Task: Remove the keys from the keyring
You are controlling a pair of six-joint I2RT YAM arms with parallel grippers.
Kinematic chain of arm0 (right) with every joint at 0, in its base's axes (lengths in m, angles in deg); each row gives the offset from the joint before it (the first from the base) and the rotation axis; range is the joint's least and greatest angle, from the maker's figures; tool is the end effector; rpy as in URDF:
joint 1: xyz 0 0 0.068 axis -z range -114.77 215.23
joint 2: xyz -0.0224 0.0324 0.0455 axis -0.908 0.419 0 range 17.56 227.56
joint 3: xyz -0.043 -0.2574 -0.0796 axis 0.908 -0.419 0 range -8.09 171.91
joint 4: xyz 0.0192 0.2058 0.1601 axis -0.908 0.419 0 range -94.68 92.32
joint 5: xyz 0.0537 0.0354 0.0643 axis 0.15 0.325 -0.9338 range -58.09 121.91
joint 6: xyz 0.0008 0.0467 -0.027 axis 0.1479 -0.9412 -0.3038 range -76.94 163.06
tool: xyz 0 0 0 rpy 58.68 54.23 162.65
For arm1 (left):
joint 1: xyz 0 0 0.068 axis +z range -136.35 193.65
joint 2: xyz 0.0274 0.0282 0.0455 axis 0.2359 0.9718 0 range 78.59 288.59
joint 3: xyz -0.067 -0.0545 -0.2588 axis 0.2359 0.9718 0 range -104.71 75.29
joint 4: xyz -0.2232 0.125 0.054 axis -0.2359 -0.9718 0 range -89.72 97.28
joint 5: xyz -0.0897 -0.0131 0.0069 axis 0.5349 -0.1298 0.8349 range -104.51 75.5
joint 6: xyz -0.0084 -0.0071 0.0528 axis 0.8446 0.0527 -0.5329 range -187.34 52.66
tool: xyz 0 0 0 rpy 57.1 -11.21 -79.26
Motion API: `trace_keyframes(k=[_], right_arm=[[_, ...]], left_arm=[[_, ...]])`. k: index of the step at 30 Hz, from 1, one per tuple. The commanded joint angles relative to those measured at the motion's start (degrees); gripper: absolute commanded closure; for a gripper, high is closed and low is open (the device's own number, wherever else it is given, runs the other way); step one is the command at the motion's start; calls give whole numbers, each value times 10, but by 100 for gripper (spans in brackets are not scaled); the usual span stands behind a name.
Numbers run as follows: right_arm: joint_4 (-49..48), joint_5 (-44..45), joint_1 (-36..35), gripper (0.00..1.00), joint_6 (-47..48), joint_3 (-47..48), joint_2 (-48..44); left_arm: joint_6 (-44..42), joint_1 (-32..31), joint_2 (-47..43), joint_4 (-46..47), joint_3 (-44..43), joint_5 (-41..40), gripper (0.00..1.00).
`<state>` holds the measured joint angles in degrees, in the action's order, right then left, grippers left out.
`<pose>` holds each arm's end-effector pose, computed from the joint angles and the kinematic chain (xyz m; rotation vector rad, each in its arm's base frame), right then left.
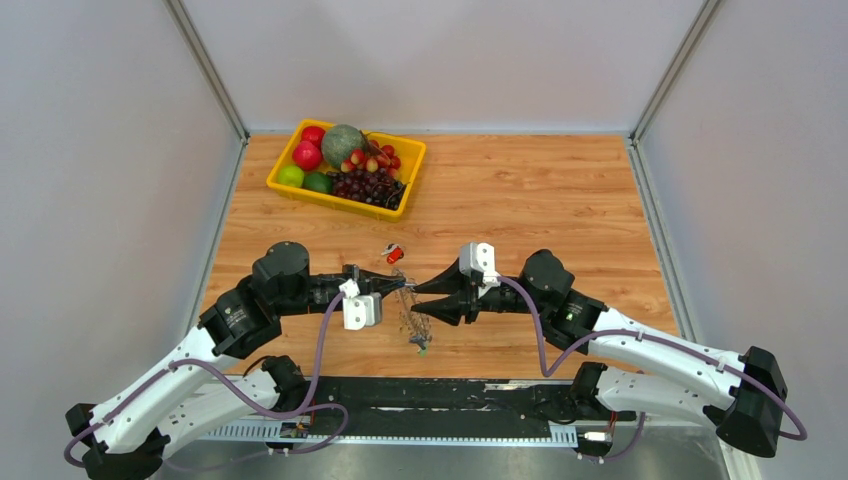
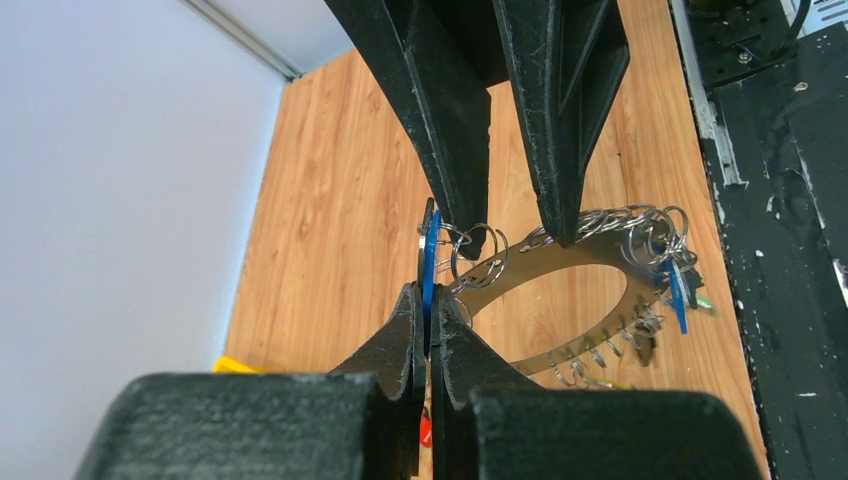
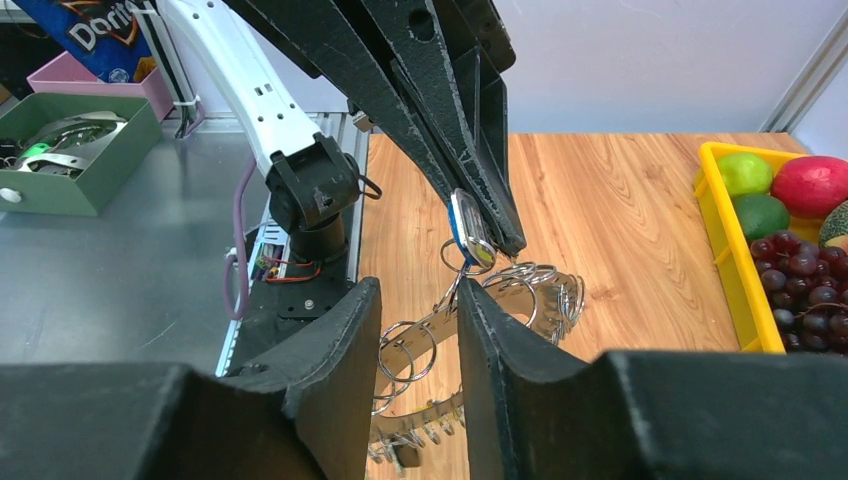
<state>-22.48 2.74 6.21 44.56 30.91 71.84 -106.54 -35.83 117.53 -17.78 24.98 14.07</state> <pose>0.1000 0.2002 0.3258 -1.1804 1.1612 1.1680 0.0815 -0.1215 0.3617 1.5004 1.0254 -0.5774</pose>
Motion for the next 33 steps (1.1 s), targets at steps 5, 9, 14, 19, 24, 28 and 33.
trace_keyframes(k=[5, 9, 14, 19, 24, 28, 33], right_arm=[[-15, -22, -3, 64, -12, 31, -3], [-16, -34, -2, 64, -25, 34, -1], [-24, -36, -2, 66, -25, 27, -7], [-28, -16, -1, 78, -32, 32, -1], [-37, -11, -1, 79, -45, 40, 14], [-49, 6, 0, 75, -54, 38, 18], [-40, 28, 3, 75, -61, 45, 27]], left_arm=[[0, -2, -9, 32, -2, 14, 100], [0, -1, -10, 32, -1, 14, 100], [1, -1, -14, 34, 0, 17, 100], [3, -2, -17, 39, 0, 29, 100], [4, -1, -20, 40, 3, 36, 100], [6, -2, -24, 42, 6, 38, 100], [10, -2, -30, 46, 10, 34, 100]])
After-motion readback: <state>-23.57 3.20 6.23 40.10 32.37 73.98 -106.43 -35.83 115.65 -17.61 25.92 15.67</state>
